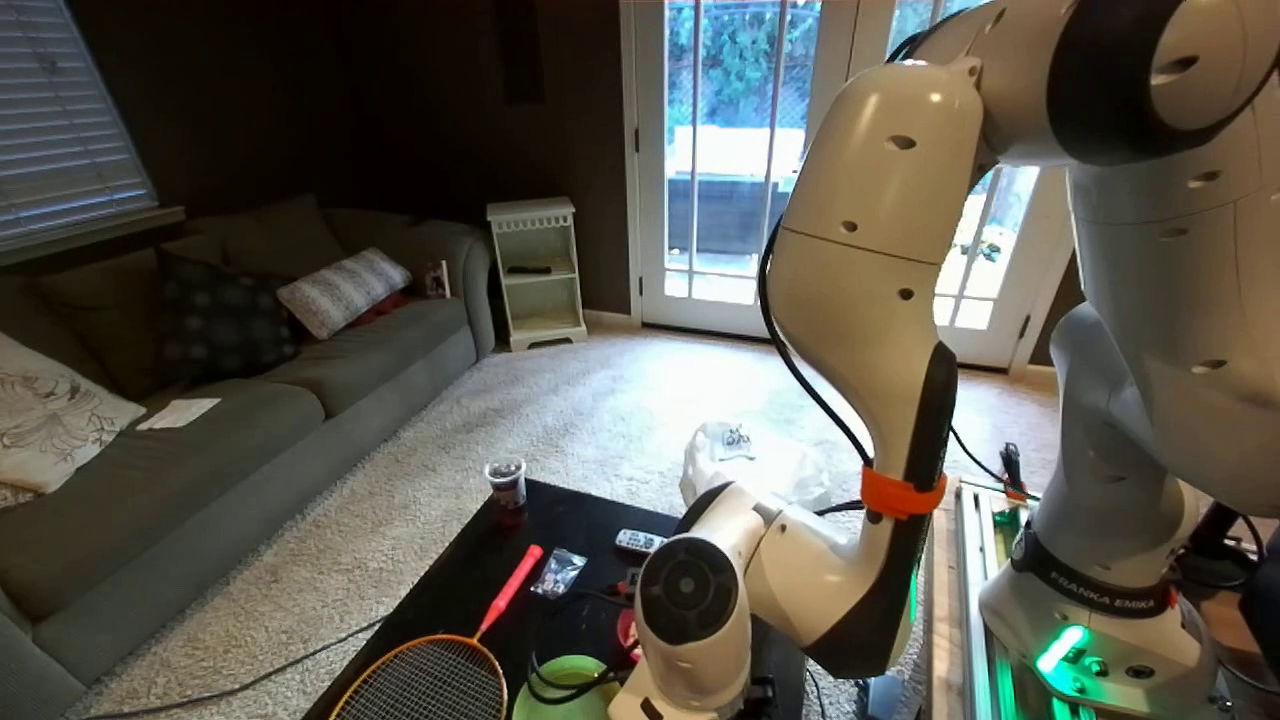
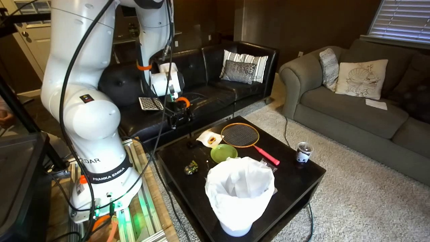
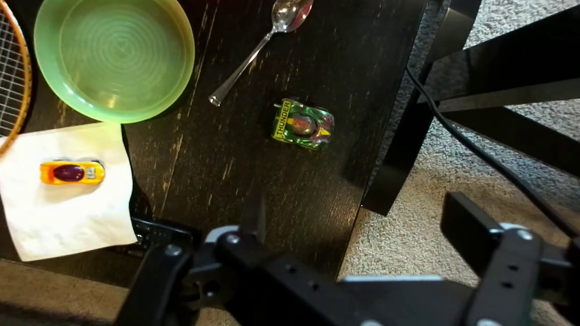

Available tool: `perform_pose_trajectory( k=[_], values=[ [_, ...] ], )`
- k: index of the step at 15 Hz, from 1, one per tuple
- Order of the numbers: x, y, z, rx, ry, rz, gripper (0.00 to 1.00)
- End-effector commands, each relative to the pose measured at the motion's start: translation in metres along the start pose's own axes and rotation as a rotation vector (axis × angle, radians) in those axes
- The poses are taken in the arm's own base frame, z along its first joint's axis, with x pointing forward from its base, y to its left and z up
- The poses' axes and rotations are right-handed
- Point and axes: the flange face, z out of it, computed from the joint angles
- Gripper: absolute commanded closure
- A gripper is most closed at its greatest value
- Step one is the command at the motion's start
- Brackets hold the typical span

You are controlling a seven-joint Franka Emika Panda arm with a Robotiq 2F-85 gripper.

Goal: Rotate the toy car.

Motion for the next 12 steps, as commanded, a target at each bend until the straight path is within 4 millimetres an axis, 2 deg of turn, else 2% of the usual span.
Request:
perform_pose_trajectory(
  k=[1,6,12],
  values=[
    [0.014,-0.003,0.037,-0.027,0.061,-0.121,0.00],
    [0.028,-0.009,0.087,-0.027,0.100,-0.242,0.00],
    [0.044,0.002,0.147,-0.007,0.091,-0.325,0.00]
  ],
)
